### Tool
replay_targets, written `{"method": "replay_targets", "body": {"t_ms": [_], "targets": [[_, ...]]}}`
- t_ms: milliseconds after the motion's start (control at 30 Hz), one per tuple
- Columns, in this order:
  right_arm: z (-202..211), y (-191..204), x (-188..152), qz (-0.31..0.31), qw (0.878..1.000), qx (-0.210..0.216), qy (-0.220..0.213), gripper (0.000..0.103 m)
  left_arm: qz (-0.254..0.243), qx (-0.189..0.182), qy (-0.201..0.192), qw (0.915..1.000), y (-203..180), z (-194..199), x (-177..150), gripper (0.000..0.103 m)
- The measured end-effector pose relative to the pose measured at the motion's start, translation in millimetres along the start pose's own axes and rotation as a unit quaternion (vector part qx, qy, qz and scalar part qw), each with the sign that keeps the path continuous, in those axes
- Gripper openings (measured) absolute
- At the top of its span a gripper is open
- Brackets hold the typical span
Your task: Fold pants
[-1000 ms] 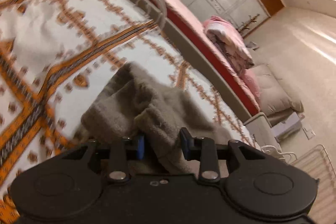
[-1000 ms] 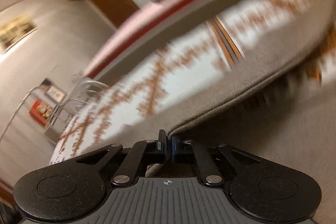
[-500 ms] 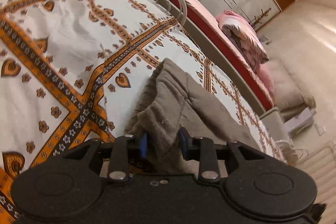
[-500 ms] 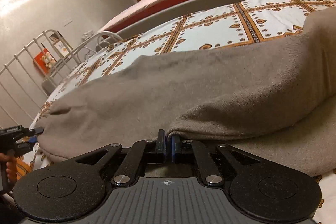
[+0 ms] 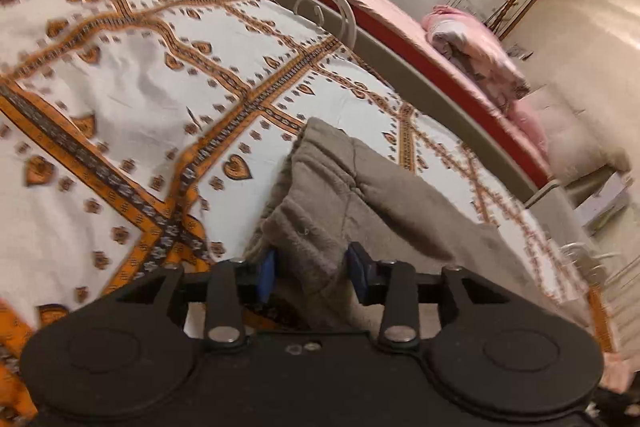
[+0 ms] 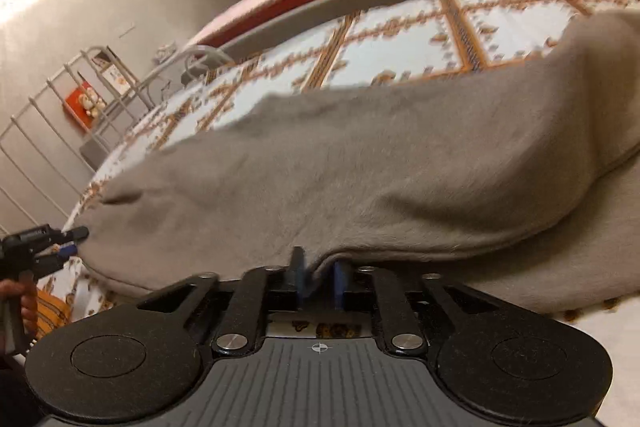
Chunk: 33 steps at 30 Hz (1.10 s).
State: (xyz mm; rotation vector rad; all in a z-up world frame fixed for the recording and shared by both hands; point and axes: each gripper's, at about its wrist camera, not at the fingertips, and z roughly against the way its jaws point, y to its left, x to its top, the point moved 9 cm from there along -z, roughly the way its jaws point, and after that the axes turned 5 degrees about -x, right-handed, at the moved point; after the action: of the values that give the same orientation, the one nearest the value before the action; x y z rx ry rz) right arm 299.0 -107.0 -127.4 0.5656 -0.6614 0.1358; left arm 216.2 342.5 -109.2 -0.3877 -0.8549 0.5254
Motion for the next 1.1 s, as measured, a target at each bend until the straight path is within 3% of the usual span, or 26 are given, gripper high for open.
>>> {"method": "replay_targets", "body": {"t_ms": [100,233,300,367,533,567,667,800,833,900,933,967,1033,1100], "targets": [[31.1,-11.0,12.3,0.014,1.0,-0.004,-0.019,0.019,-0.019,0.021,-0.022,0.9994,-17.0,23.1,3.0,0.028],[61.7,-48.9,28.5,-0.027,0.999,-0.012,-0.026,0.022,-0.064,-0.001,-0.023,0.9977,-63.1,30.5,1.7,0.034],[69.4,-76.5,33.7,-0.078,0.996,-0.018,-0.025,0.033,-0.09,0.006,0.005,0.9959,-79.7,16.4,-7.5,0.044],[72.5,-103.0,32.6,-0.139,0.99,-0.024,-0.018,0.048,-0.092,0.021,0.037,0.9948,-82.1,-5.6,-21.7,0.045],[60.3,-156.9,22.5,-0.283,0.959,-0.009,-0.001,0.048,-0.099,0.049,0.068,0.9915,-66.5,-39.9,-50.8,0.044],[59.4,-165.7,23.3,-0.292,0.956,-0.023,-0.011,0.048,-0.099,0.048,0.064,0.9919,-68.4,-39.8,-48.2,0.045],[55.1,-181.6,32.2,-0.323,0.946,-0.006,-0.033,0.048,-0.103,0.046,0.064,0.9916,-72.2,-43.9,-49.9,0.054],[44.3,-192.3,45.4,-0.326,0.944,0.003,-0.051,0.048,-0.114,0.039,0.067,0.9904,-78.7,-48.0,-50.7,0.066],[40.8,-195.2,48.8,-0.327,0.943,0.001,-0.056,0.046,-0.118,0.04,0.068,0.9899,-80.4,-46.8,-52.8,0.066],[34.7,-203.9,52.5,-0.343,0.937,-0.002,-0.058,0.032,-0.119,0.037,0.066,0.99,-79.2,-45.8,-54.0,0.066],[33.9,-207.4,52.7,-0.347,0.936,-0.006,-0.055,0.015,-0.115,0.035,0.065,0.9906,-78.5,-45.9,-53.8,0.066],[32.6,-208.4,51.2,-0.35,0.935,-0.012,-0.051,0.008,-0.11,0.03,0.063,0.9915,-77.8,-44.9,-53.1,0.066],[35.0,-213.3,50.3,-0.353,0.934,-0.008,-0.052,0.007,-0.104,0.024,0.062,0.9923,-76.3,-44.9,-52.0,0.066],[40.1,-207.9,51.8,-0.332,0.941,-0.015,-0.058,0.006,-0.102,0.022,0.061,0.9927,-76.2,-44.2,-51.4,0.066]]}}
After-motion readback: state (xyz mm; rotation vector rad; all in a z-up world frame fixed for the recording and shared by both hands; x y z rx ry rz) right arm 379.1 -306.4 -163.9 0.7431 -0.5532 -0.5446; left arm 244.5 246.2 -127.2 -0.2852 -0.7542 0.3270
